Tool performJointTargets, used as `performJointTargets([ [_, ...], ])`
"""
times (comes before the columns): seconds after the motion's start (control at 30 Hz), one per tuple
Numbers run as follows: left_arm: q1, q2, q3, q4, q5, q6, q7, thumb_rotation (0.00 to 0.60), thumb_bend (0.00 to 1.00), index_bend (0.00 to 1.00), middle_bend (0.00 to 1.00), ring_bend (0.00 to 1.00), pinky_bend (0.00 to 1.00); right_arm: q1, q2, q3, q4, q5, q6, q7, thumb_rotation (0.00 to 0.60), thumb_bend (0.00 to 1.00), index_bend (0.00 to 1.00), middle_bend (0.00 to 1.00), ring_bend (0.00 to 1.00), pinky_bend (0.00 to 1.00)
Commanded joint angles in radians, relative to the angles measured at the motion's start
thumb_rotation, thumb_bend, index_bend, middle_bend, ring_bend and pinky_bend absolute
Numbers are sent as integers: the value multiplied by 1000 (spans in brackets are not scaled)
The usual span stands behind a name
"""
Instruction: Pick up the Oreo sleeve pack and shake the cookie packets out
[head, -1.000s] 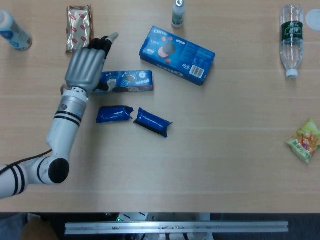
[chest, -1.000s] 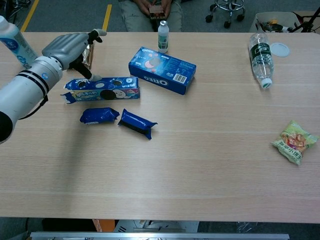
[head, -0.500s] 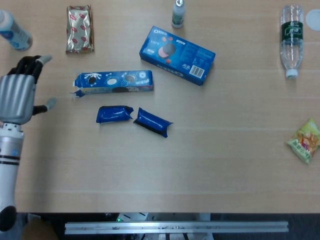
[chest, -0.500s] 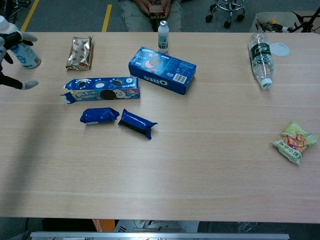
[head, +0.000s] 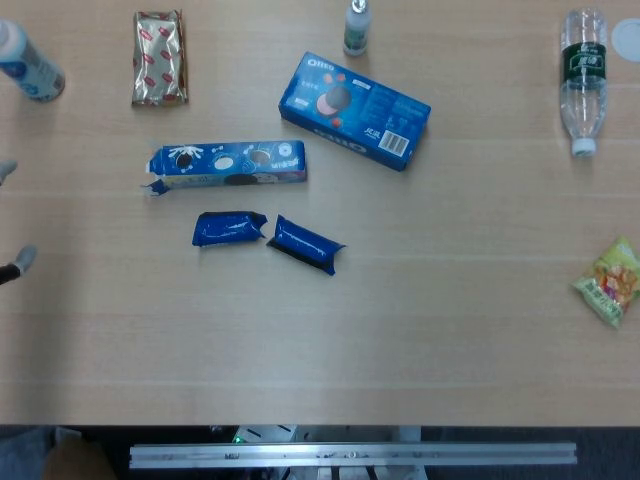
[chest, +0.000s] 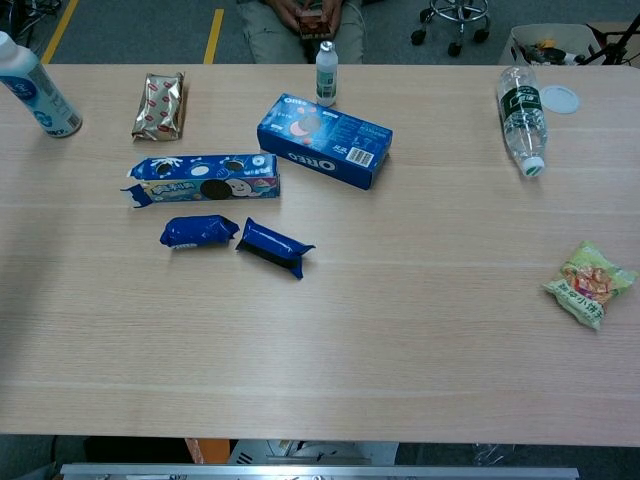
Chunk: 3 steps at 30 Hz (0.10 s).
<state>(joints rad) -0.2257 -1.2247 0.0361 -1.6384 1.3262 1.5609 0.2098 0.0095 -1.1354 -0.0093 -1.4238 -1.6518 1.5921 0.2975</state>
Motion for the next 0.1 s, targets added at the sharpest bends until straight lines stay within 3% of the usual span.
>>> performJointTargets([
  [0.03, 26, 7, 1, -11, 13, 25, 4, 600, 152, 186, 236, 198, 366, -1, 1, -1, -5, -3, 3, -3, 600, 304, 731, 580, 568, 590],
  [0.1, 42, 12, -4, -18, 19, 38, -6, 600, 152, 187, 237, 198, 366, -1, 2, -2, -8, -5, 5, -7, 600, 303, 731, 580, 567, 590],
])
